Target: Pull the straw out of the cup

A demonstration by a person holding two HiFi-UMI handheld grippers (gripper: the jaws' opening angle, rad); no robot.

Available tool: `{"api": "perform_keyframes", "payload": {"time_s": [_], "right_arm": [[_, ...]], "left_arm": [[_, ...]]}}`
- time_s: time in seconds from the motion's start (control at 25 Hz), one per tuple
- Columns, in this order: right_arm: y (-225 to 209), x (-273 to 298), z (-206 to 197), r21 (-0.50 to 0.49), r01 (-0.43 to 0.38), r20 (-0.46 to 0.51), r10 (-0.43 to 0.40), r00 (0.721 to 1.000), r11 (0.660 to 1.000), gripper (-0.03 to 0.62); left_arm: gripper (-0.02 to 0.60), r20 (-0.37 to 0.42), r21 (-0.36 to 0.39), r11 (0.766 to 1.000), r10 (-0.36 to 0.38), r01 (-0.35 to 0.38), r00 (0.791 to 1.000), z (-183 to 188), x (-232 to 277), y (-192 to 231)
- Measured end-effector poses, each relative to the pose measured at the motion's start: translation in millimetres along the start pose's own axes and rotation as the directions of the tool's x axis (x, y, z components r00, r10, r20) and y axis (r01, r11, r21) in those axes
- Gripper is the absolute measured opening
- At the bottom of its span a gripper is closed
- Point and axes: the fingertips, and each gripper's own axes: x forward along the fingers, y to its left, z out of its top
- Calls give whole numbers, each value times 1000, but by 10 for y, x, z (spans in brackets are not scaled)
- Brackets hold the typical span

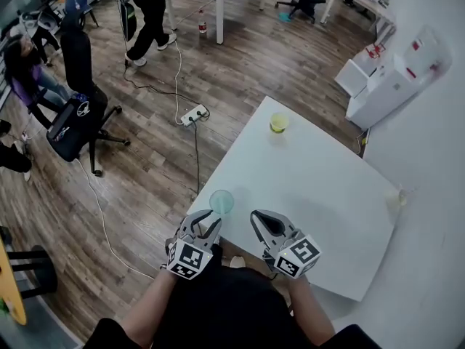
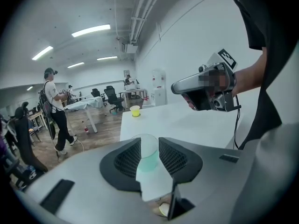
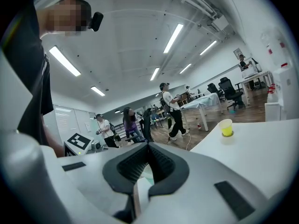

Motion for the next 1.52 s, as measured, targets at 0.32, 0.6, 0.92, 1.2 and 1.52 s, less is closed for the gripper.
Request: {"api": "perform_keyframes", "payload": {"time_s": [0.32, 0.6, 0.92, 1.2, 1.52], "right_arm": [[-122, 24, -14, 11, 39, -14, -39, 999, 999, 21], [-196, 18, -2, 13, 59, -19, -59, 998, 998, 21], [-228, 26, -26, 27, 88, -25, -88, 996, 996, 21], [-287, -31, -4, 29, 111, -16, -110, 994, 993, 21], [-266, -77, -28, 33, 110, -17, -109, 994, 993, 21]], "left_arm": [[161, -42, 78, 996, -35, 38, 999, -99, 134, 16], [167, -83, 190, 980, -53, 68, 995, -160, 228, -56], [148, -106, 300, 948, -78, 107, 991, -188, 277, -127], [101, -108, 324, 939, -82, 113, 991, -181, 309, -144], [63, -96, 315, 942, -86, 112, 992, -141, 316, -171]]}}
